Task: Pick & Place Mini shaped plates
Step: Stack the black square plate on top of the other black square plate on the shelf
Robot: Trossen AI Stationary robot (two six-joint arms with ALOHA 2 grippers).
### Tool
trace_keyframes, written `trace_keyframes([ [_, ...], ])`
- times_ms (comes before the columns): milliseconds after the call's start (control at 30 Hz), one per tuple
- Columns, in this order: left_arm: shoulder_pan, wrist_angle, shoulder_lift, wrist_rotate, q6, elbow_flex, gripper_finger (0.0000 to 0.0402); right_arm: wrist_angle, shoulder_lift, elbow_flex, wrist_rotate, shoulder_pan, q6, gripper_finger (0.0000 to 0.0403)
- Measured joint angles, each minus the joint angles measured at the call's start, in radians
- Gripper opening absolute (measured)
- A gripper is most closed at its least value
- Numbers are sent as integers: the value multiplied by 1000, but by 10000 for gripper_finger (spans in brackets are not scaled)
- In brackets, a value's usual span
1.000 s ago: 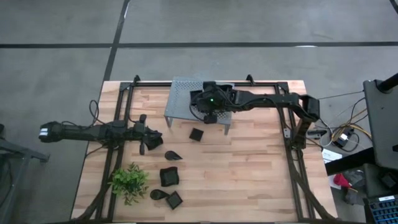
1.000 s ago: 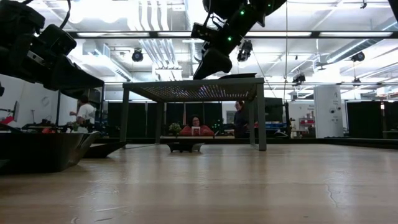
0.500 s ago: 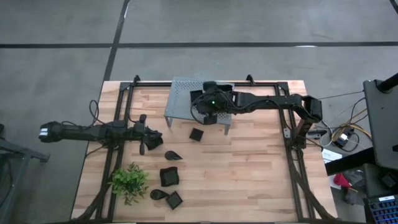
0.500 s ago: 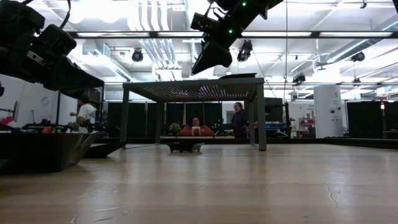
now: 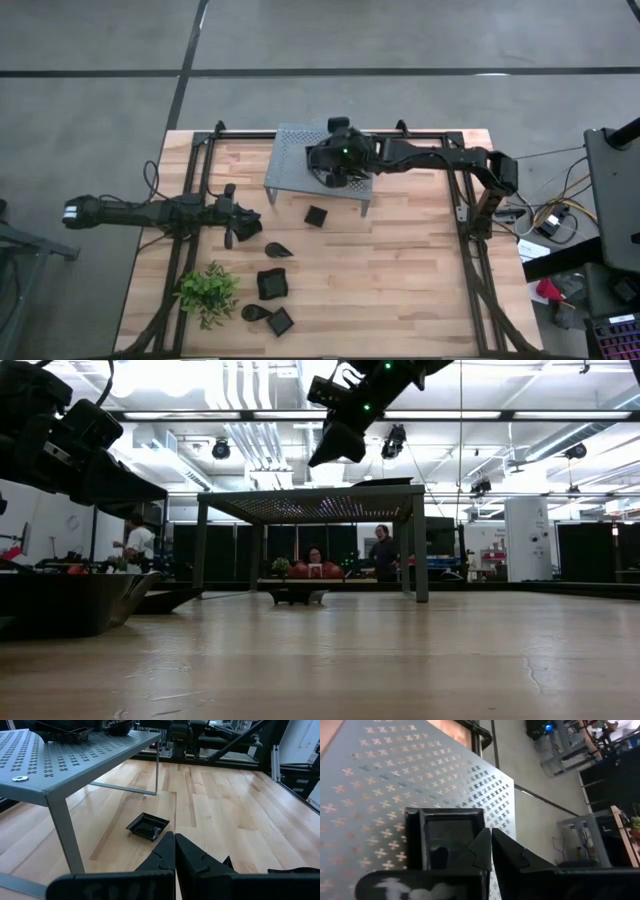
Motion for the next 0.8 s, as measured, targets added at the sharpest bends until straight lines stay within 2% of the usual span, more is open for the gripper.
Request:
trace_keyframes([
  [433,0,0,0,0,0,0,0,16,1,5,-7,-82,-10,8],
  [600,0,0,0,0,0,0,0,25,1,7,-106,-97,11,8],
  [800,0,0,0,0,0,0,0,38,25,2,-115,-106,18,8],
])
